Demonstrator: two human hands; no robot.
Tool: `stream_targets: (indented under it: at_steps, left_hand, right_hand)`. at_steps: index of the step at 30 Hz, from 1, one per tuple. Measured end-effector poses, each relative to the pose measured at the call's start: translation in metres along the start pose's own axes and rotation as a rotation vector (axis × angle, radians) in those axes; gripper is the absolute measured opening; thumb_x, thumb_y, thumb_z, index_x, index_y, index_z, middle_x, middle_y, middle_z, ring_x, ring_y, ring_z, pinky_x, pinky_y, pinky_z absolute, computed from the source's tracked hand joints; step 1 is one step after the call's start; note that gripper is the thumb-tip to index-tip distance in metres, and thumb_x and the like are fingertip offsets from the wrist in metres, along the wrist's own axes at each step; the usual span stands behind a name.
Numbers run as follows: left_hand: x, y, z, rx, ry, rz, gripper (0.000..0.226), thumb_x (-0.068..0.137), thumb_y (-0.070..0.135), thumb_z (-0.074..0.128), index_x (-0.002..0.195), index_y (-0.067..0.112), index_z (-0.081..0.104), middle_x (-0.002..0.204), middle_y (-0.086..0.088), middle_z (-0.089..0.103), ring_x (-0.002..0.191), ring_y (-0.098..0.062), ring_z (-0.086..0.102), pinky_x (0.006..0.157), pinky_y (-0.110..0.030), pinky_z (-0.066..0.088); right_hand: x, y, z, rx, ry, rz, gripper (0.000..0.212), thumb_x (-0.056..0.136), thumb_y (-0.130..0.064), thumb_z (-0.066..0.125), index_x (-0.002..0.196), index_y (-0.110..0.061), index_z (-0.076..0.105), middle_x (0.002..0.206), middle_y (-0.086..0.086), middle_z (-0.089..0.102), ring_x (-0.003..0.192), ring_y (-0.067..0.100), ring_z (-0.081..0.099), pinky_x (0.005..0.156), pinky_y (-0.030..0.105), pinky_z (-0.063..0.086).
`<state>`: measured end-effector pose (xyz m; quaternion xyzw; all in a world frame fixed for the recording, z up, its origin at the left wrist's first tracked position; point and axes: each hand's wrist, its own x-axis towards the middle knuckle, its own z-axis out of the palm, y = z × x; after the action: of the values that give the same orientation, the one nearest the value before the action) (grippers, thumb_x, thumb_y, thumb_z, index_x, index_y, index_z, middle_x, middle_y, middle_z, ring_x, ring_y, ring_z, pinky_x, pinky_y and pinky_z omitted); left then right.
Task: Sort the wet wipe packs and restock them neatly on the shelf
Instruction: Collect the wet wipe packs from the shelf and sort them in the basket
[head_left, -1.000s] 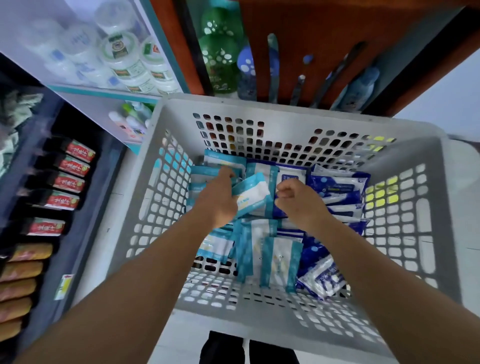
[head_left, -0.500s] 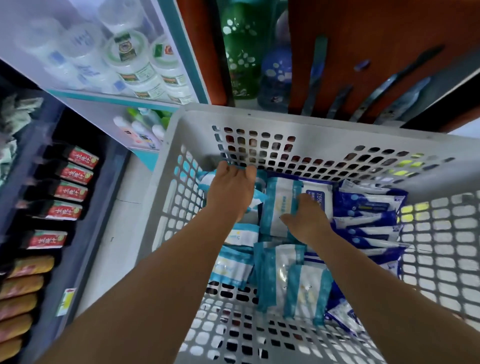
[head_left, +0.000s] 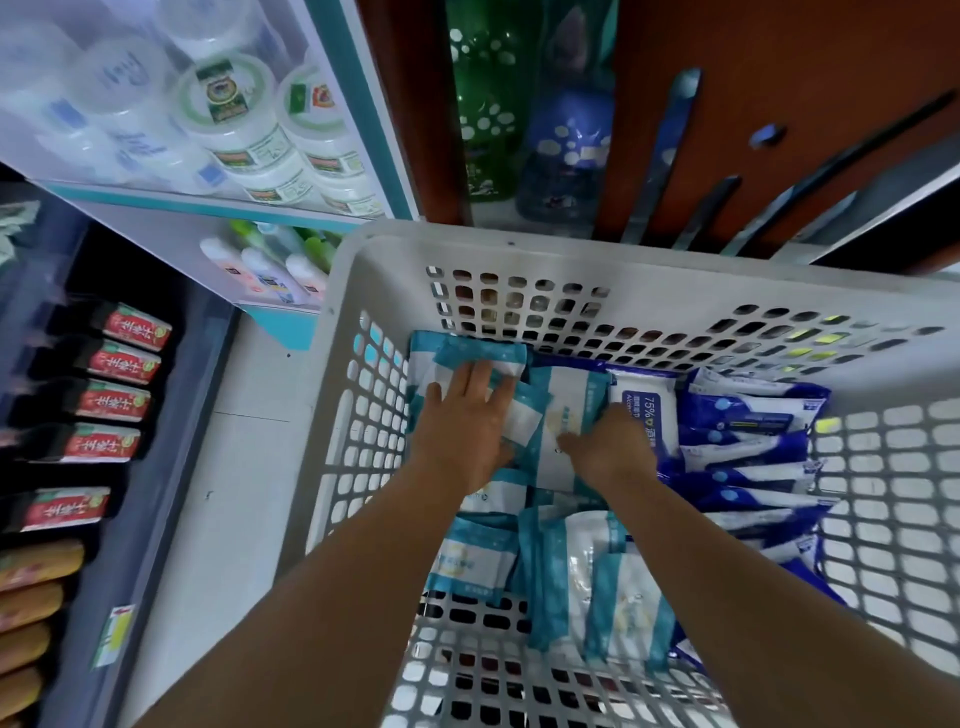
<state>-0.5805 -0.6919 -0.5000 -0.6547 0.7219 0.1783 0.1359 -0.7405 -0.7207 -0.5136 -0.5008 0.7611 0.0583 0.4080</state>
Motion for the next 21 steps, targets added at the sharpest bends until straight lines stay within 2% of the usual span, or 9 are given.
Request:
stream_targets:
  at_steps: [3,6,8,10,12,14,16,18,21]
  left_hand:
    - [-0.003,-0.001,0.004,0.016,-0.005,-0.132,0.078,0.094,0.046,0.047,0.15,0.013,0.004,0.155,-0.016,0.008,0.144,-0.032,0.01,0.113,-0.049,0.025]
    - [-0.004,-0.003,0.002,-0.019,-0.054,-0.252,0.078,0.098,0.046,0.037,0.151,0.008,-0.005,0.157,-0.018,0.004,0.145,-0.033,0.007,0.115,-0.046,0.017]
    - [-0.007,-0.002,-0.003,-0.08,-0.056,-0.262,0.082,0.098,0.047,0.039,0.15,0.007,-0.009,0.158,-0.016,0.0,0.146,-0.031,0.004,0.117,-0.043,0.013]
    - [-0.012,0.001,-0.009,-0.214,0.047,-0.222,0.089,0.095,0.045,0.048,0.15,0.007,-0.01,0.159,-0.013,0.001,0.146,-0.028,0.006,0.117,-0.04,0.013]
    - [-0.019,0.008,-0.015,-0.371,0.233,-0.117,0.091,0.09,0.039,0.06,0.152,0.011,-0.001,0.157,-0.011,0.011,0.144,-0.025,0.015,0.115,-0.036,0.018]
    - [-0.024,0.015,-0.021,-0.496,0.331,-0.085,0.083,0.088,0.029,0.064,0.152,0.018,0.012,0.151,-0.01,0.027,0.136,-0.024,0.03,0.109,-0.033,0.028]
    - [-0.022,0.014,-0.027,-0.514,0.31,-0.161,0.061,0.093,0.019,0.057,0.147,0.021,0.028,0.138,-0.008,0.041,0.12,-0.024,0.045,0.096,-0.033,0.039]
    - [-0.02,0.007,-0.029,-0.465,0.252,-0.283,0.045,0.094,0.007,0.051,0.137,0.019,0.042,0.128,-0.008,0.046,0.107,-0.023,0.053,0.085,-0.033,0.045]
    - [-0.021,-0.003,-0.029,-0.469,0.248,-0.413,0.043,0.089,-0.001,0.053,0.13,0.014,0.047,0.123,-0.008,0.048,0.101,-0.023,0.054,0.081,-0.032,0.048]
  right_hand:
    - [-0.002,0.001,-0.006,0.089,0.05,-0.071,0.034,0.089,-0.025,0.061,0.115,-0.006,0.05,0.112,0.012,0.06,0.094,0.028,0.057,0.072,0.032,0.045]
    - [-0.01,-0.003,-0.021,0.184,0.162,-0.194,0.019,0.094,-0.019,0.053,0.111,-0.01,0.05,0.099,0.007,0.062,0.078,0.021,0.051,0.066,0.03,0.039]
    - [-0.017,-0.006,-0.031,0.155,0.219,-0.317,0.017,0.096,-0.019,0.051,0.112,-0.015,0.052,0.097,0.002,0.062,0.08,0.02,0.054,0.067,0.033,0.044]
    - [-0.024,-0.013,-0.036,0.064,0.229,-0.446,0.02,0.095,-0.018,0.051,0.115,-0.018,0.057,0.101,-0.001,0.063,0.088,0.021,0.058,0.073,0.032,0.045]
    - [-0.026,-0.022,-0.033,-0.018,0.194,-0.556,0.022,0.093,-0.018,0.054,0.113,-0.02,0.062,0.103,-0.001,0.067,0.093,0.022,0.06,0.076,0.031,0.044]
    - [-0.029,-0.034,-0.026,-0.025,0.147,-0.623,0.022,0.09,-0.017,0.057,0.109,-0.021,0.067,0.103,-0.002,0.07,0.094,0.022,0.062,0.083,0.033,0.046]
    - [-0.03,-0.041,-0.021,0.035,0.101,-0.628,0.022,0.089,-0.016,0.059,0.108,-0.022,0.068,0.105,-0.004,0.07,0.095,0.018,0.062,0.09,0.035,0.046]
    - [-0.028,-0.039,-0.021,0.106,0.049,-0.539,0.024,0.089,-0.016,0.06,0.112,-0.021,0.065,0.106,-0.007,0.066,0.094,0.012,0.058,0.084,0.028,0.044]
    - [-0.019,-0.03,-0.018,0.058,0.007,-0.396,0.027,0.09,-0.019,0.061,0.117,-0.016,0.061,0.099,-0.004,0.06,0.085,0.011,0.051,0.072,0.024,0.038]
